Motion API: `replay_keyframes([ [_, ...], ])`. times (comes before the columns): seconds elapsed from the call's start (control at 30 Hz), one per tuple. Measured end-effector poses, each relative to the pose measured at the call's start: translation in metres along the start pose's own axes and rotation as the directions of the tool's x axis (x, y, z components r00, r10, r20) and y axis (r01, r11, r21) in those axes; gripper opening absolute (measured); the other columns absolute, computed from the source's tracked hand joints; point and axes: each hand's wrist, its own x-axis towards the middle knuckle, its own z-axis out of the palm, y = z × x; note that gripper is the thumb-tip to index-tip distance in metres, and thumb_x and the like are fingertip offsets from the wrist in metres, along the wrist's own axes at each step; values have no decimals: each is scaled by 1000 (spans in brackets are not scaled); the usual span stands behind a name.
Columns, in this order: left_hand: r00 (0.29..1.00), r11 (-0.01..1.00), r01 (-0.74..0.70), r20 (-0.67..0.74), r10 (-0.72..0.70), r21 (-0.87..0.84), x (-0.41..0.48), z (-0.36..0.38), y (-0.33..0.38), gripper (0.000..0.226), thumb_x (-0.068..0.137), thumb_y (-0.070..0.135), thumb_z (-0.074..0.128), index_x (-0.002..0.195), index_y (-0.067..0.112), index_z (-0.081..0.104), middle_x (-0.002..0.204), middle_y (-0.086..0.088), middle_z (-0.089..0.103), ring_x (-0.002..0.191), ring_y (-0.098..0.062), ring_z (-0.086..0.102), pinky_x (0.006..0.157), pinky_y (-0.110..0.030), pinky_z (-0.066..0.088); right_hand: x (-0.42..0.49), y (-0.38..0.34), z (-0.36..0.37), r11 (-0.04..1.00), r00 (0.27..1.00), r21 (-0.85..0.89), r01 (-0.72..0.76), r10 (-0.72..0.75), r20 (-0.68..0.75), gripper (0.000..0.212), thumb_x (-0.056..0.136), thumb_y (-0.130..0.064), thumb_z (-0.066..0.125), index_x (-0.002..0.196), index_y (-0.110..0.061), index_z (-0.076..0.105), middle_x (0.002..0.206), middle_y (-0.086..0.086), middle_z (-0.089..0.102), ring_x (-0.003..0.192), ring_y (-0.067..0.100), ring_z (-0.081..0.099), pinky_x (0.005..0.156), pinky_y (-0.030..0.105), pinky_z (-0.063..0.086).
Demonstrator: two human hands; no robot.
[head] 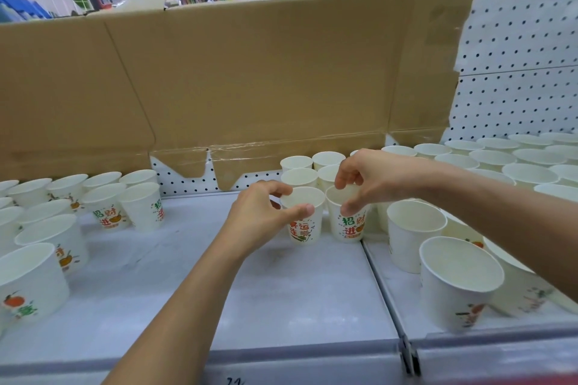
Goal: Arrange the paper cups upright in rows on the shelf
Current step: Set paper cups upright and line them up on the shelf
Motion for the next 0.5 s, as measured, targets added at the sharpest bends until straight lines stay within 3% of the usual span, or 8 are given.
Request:
replay_keyframes([
  [0.3, 1000, 1000, -1, -11, 1, 28, 0, 4, 3, 68, 68, 62, 75, 124, 28, 60, 118, 11, 61, 94, -7, 62, 88, -38, 53, -2, 7, -3, 999, 999, -7, 40, -40, -22, 48, 69, -52, 78, 111, -34, 61, 119, -10, 59, 108, 13, 54, 92, 38, 48],
  [0.5, 988, 998, -58, -140, 59, 18, -35, -4, 2, 61, 80, 53, 68, 134, 31, 50, 137, 12, 50, 124, -7, 46, 102, -35, 41, -29, -34, -3, 980, 975, -29, 197, -199, -102, 45, 84, -51, 63, 126, -35, 56, 136, -12, 49, 127, 11, 40, 100, 32, 36],
])
